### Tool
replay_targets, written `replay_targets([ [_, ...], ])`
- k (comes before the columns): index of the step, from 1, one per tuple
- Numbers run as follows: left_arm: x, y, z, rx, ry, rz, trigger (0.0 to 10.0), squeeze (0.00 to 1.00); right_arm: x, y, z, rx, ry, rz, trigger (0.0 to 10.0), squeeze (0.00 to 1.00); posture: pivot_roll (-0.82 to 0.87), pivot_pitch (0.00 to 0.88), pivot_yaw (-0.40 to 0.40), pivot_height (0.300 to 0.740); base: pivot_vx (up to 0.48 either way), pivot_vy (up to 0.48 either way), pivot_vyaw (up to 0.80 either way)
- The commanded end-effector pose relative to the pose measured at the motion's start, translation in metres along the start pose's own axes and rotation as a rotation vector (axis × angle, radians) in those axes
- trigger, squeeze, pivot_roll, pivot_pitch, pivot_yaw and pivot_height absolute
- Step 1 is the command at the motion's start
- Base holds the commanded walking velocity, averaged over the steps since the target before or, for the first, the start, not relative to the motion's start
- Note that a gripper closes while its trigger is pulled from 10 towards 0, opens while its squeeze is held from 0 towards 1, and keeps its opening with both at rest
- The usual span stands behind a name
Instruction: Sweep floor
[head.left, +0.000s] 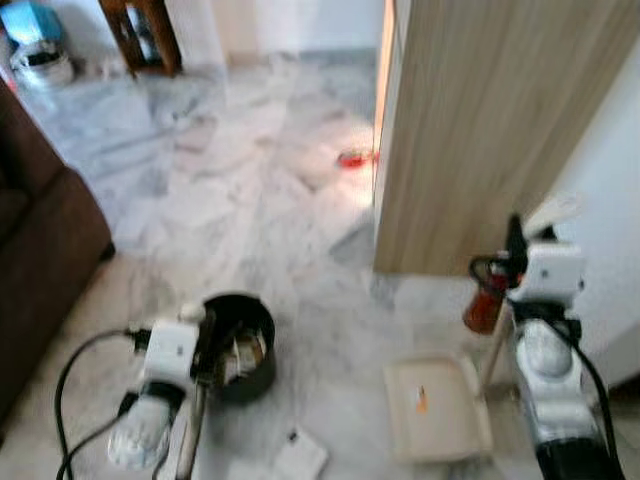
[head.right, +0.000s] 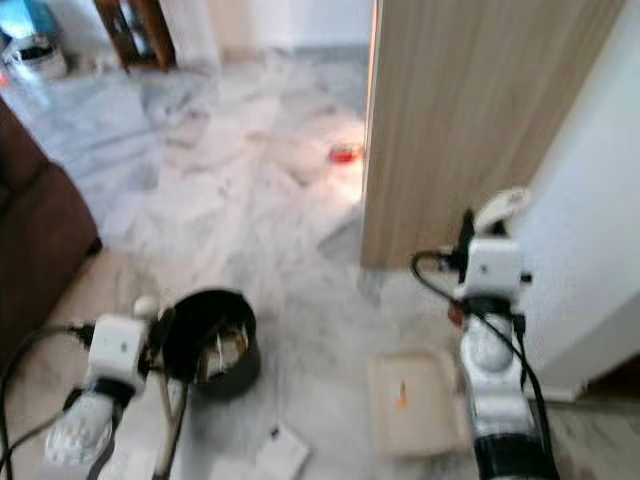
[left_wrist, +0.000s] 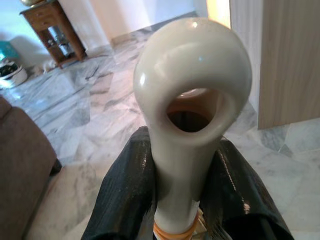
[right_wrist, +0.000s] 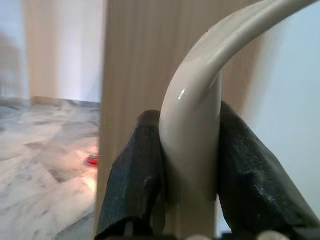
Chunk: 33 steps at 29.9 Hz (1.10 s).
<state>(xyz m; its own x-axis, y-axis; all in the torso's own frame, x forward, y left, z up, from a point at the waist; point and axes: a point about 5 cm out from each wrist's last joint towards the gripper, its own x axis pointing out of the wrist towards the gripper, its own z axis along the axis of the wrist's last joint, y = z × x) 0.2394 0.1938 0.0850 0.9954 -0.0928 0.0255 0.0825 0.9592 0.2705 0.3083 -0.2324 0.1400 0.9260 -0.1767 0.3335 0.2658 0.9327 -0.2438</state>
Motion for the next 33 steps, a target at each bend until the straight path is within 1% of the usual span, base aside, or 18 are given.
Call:
replay_targets([
  [1, 0.0005, 0.0028, 0.0063, 0.012, -0.03, 0.007, 10.0, 0.0, 0.0035, 0.0035, 0.0062, 0.008, -0.033, 0.011, 10.0, 0.0, 0.06, 0.087, 0.085, 0.74, 0.0, 0.0, 0.0],
  [24, -0.0001, 0.0033, 0.0064, 0.012, -0.036, 0.013, 10.0, 0.0, 0.0031, 0.0026, 0.0073, 0.01, -0.035, 0.007, 10.0, 0.0, 0.06, 0.1, 0.084, 0.74, 0.0, 0.0, 0.0],
  [33, -0.0003, 0.0026, 0.0065, 0.008, -0.039, 0.013, 10.0, 0.0, 0.0032, 0.0019, 0.0076, 0.008, -0.036, 0.007, 10.0, 0.0, 0.06, 0.1, 0.082, 0.74, -0.299, 0.0, 0.0],
])
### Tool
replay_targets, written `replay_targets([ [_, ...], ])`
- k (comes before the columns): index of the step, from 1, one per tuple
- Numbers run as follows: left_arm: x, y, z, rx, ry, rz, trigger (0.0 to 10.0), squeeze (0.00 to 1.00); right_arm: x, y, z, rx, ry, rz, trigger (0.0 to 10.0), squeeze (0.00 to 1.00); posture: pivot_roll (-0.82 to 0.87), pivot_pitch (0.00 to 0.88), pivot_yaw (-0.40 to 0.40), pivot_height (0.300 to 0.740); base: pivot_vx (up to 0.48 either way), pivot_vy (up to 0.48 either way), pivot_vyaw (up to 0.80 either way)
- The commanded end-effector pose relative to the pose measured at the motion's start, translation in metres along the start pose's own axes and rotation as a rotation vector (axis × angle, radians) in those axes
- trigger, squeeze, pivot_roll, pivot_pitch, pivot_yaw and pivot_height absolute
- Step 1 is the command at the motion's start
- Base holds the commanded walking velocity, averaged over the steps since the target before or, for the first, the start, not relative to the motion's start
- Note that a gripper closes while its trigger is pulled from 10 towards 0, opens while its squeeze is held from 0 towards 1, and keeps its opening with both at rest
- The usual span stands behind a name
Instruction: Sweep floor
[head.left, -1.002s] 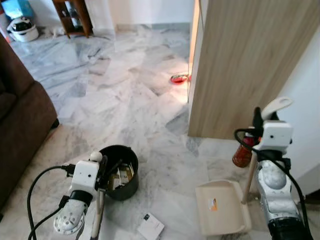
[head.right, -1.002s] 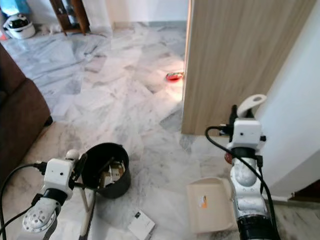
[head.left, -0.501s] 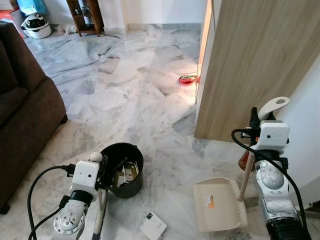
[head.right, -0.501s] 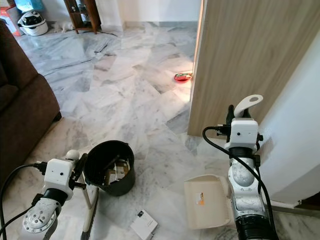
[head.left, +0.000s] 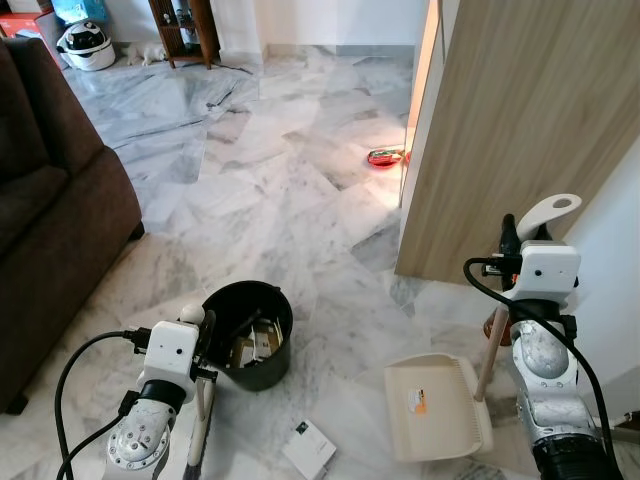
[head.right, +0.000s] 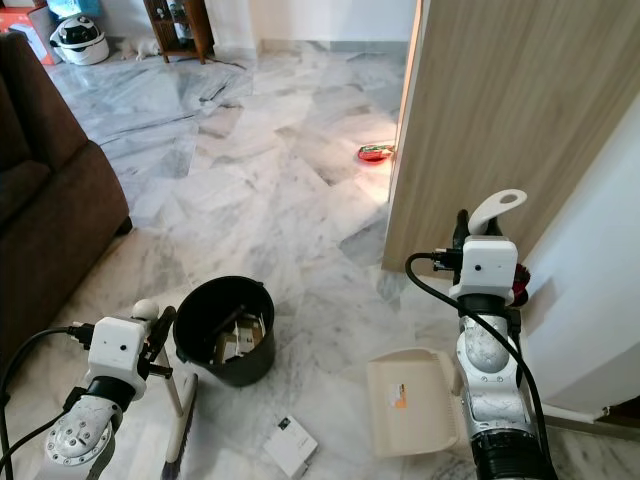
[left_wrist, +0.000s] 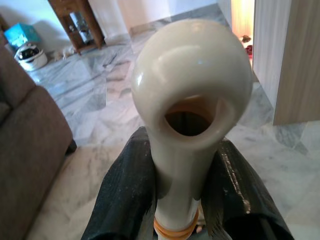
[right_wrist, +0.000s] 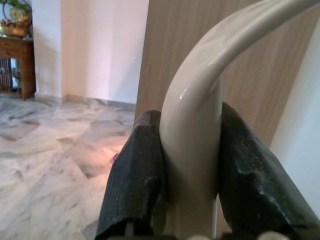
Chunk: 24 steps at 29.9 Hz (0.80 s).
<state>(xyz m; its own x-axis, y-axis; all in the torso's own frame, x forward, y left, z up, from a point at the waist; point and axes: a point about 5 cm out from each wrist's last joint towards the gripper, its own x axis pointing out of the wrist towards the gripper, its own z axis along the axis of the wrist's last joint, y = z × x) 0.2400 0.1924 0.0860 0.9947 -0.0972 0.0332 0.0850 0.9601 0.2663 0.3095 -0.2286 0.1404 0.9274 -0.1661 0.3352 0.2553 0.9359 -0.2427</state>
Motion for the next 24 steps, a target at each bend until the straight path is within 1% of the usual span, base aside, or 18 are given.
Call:
replay_targets([
  [1, -0.0011, 0.0035, 0.0053, 0.013, -0.031, 0.015, 10.0, 0.0, 0.0027, -0.0019, 0.0063, 0.003, -0.031, -0.003, 10.0, 0.0, 0.06, 0.1, 0.082, 0.74, -0.337, 0.0, 0.0],
  [8, -0.0012, 0.0034, 0.0054, 0.012, -0.032, 0.015, 10.0, 0.0, 0.0029, -0.0017, 0.006, 0.003, -0.03, -0.001, 10.0, 0.0, 0.06, 0.102, 0.082, 0.74, -0.355, 0.0, 0.0],
  [17, 0.0001, 0.003, 0.0049, 0.023, -0.027, 0.018, 10.0, 0.0, 0.003, -0.0015, 0.0057, 0.005, -0.028, 0.001, 10.0, 0.0, 0.06, 0.1, 0.079, 0.74, 0.0, 0.0, 0.0],
  [24, 0.0001, 0.0024, 0.0044, 0.017, -0.025, 0.018, 10.0, 0.0, 0.0034, -0.0006, 0.0045, 0.01, -0.025, 0.003, 10.0, 0.0, 0.06, 0.078, 0.077, 0.74, 0.0, 0.0, 0.0],
])
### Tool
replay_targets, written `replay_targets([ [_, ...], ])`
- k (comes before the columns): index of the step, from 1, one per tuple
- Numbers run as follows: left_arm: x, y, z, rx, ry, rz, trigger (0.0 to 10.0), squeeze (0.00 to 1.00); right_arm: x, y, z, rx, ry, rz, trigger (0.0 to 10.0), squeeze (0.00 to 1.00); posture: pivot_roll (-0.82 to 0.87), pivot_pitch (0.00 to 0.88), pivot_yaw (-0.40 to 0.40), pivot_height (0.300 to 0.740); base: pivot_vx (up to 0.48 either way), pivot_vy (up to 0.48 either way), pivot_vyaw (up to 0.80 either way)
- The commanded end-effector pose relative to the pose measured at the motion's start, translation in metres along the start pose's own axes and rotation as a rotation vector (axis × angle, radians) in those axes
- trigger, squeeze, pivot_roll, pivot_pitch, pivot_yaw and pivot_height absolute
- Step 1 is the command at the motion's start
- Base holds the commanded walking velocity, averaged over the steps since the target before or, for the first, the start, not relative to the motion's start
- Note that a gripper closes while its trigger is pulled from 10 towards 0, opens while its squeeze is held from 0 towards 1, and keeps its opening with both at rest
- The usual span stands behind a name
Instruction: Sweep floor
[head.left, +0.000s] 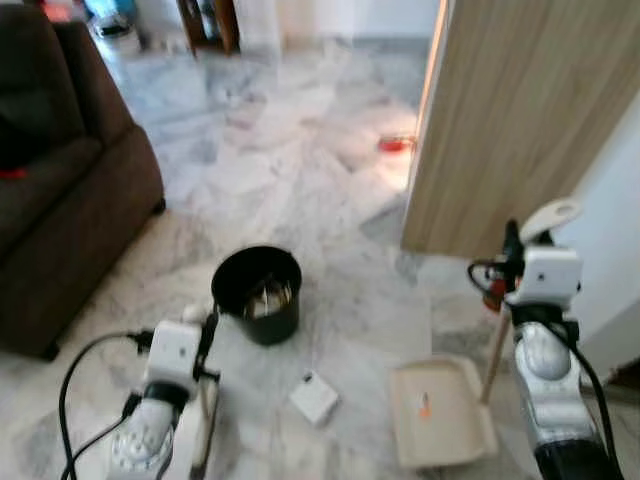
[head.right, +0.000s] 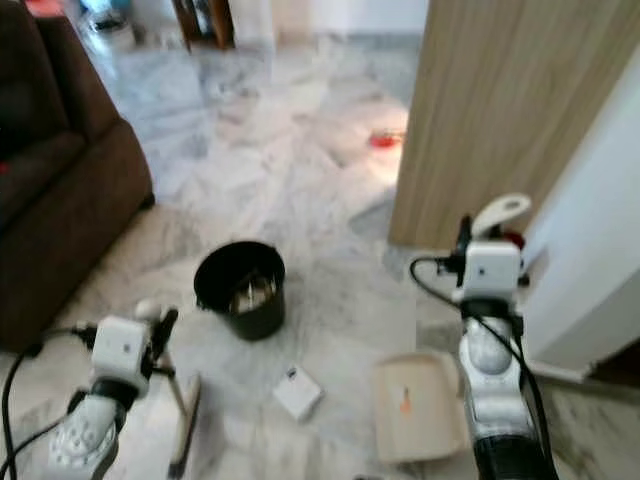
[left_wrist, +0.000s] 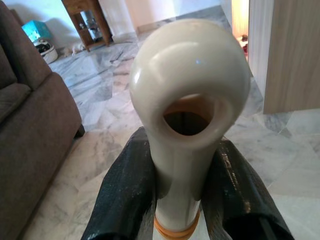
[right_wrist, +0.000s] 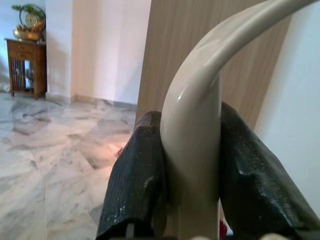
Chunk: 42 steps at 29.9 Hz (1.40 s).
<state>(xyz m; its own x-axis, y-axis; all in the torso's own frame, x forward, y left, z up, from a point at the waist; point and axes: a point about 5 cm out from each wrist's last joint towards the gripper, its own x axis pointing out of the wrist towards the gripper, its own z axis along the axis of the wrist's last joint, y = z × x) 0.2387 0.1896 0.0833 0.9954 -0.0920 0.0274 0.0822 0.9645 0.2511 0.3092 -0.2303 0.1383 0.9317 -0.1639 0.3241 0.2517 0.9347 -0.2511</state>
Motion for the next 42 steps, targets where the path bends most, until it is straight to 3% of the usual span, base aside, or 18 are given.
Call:
replay_targets([
  [1, 0.0013, 0.0058, 0.0064, 0.032, -0.033, 0.015, 10.0, 0.0, 0.0041, 0.0004, 0.007, 0.019, -0.036, -0.003, 10.0, 0.0, 0.06, 0.078, 0.077, 0.74, 0.0, 0.0, 0.0],
  [22, 0.0047, 0.0077, 0.0076, 0.032, -0.033, 0.009, 10.0, 0.0, 0.0048, 0.0018, 0.0039, 0.025, -0.002, -0.018, 10.0, 0.0, 0.06, 0.097, 0.09, 0.74, 0.0, 0.196, -0.17],
  [42, 0.0037, 0.0065, 0.0066, 0.029, -0.034, 0.002, 10.0, 0.0, 0.0057, 0.0002, -0.0002, 0.004, 0.027, -0.029, 10.0, 0.0, 0.06, 0.078, 0.087, 0.74, 0.0, 0.337, -0.54],
])
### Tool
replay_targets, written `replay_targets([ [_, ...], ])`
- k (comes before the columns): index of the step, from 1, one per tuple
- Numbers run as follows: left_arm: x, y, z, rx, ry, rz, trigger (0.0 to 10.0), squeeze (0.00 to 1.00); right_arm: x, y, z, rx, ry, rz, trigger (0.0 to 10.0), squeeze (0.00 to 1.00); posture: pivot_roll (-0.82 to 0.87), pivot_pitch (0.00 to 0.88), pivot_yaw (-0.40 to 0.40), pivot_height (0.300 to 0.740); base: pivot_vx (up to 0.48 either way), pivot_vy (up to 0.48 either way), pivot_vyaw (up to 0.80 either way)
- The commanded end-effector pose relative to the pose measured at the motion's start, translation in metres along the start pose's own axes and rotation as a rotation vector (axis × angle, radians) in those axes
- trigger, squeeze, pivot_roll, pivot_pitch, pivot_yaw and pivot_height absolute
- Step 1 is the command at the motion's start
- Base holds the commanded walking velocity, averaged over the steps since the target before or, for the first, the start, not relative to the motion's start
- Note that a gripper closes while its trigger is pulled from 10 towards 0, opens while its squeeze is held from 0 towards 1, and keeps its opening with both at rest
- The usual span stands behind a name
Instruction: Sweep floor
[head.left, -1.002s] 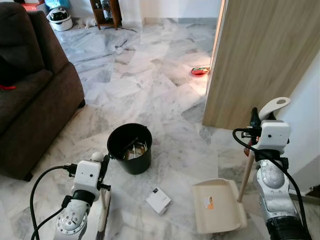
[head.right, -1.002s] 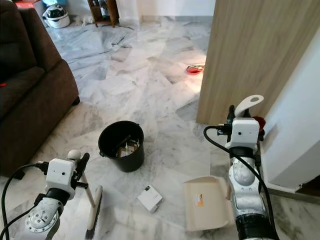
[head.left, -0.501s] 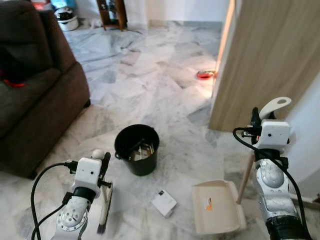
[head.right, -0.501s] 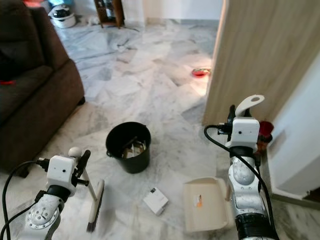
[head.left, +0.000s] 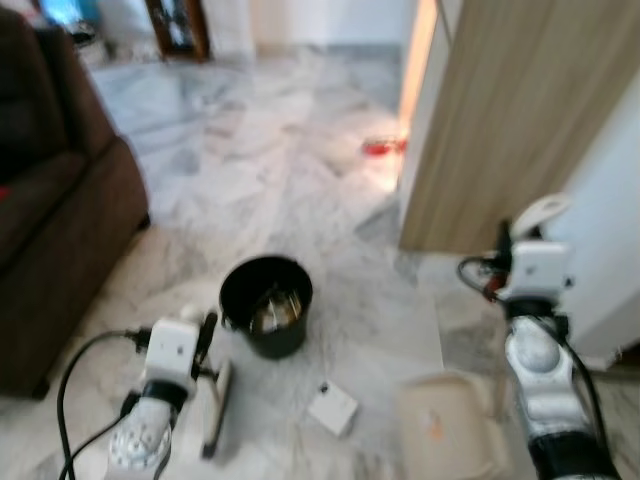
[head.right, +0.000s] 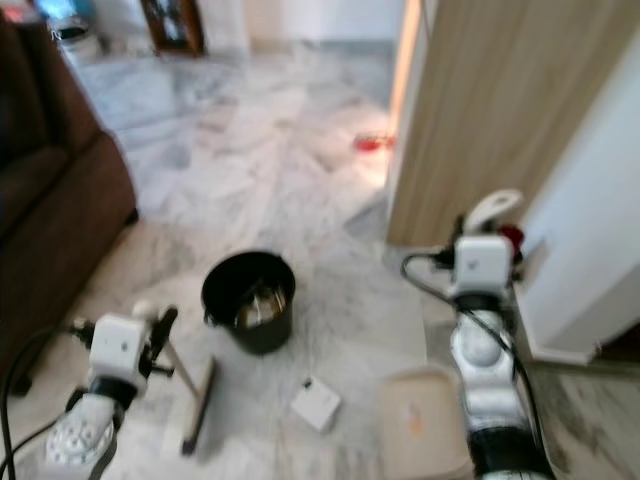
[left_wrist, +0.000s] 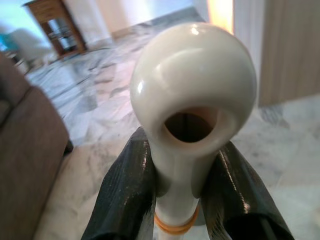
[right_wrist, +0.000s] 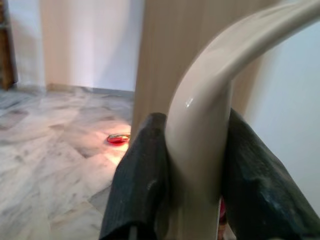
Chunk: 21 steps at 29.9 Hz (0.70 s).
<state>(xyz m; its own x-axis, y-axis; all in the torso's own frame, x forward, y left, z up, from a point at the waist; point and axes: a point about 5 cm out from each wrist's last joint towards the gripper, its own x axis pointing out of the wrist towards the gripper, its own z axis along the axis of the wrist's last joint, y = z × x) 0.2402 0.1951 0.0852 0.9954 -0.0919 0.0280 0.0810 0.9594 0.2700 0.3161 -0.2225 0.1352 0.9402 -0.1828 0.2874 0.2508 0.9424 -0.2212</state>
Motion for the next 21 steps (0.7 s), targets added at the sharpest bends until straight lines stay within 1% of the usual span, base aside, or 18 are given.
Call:
replay_targets([
  [1, 0.0028, 0.0006, 0.0062, 0.009, -0.034, 0.001, 10.0, 0.0, 0.0016, -0.0096, 0.0023, -0.026, -0.015, -0.022, 10.0, 0.0, 0.06, 0.077, 0.086, 0.74, 0.0, 0.371, -0.8],
  [2, 0.0029, 0.0005, 0.0063, 0.009, -0.034, 0.001, 10.0, 0.0, 0.0018, -0.0099, 0.0023, -0.026, -0.015, -0.023, 10.0, 0.0, 0.06, 0.076, 0.086, 0.74, 0.0, 0.368, -0.78],
  [10, 0.0031, -0.0004, 0.0068, 0.005, -0.035, -0.002, 10.0, 0.0, 0.0029, -0.0101, 0.0018, -0.029, -0.005, -0.028, 10.0, 0.0, 0.06, 0.082, 0.086, 0.74, 0.0, 0.361, 0.0],
  [12, 0.0032, -0.0006, 0.007, 0.004, -0.035, -0.002, 10.0, 0.0, 0.0029, -0.0098, 0.001, -0.005, 0.0, -0.028, 10.0, 0.0, 0.06, 0.082, 0.086, 0.74, 0.0, 0.36, -0.8],
  [19, 0.0033, -0.001, 0.0069, 0.001, -0.034, -0.003, 10.0, 0.0, 0.0023, -0.0107, 0.0008, -0.024, 0.0, -0.031, 10.0, 0.0, 0.06, 0.09, 0.085, 0.74, 0.0, 0.361, 0.0],
  [21, 0.0033, -0.0009, 0.0069, 0.0, -0.034, -0.003, 10.0, 0.0, 0.0023, -0.0106, 0.0007, -0.025, 0.001, -0.031, 10.0, 0.0, 0.06, 0.089, 0.085, 0.74, 0.0, 0.356, -0.8],
])
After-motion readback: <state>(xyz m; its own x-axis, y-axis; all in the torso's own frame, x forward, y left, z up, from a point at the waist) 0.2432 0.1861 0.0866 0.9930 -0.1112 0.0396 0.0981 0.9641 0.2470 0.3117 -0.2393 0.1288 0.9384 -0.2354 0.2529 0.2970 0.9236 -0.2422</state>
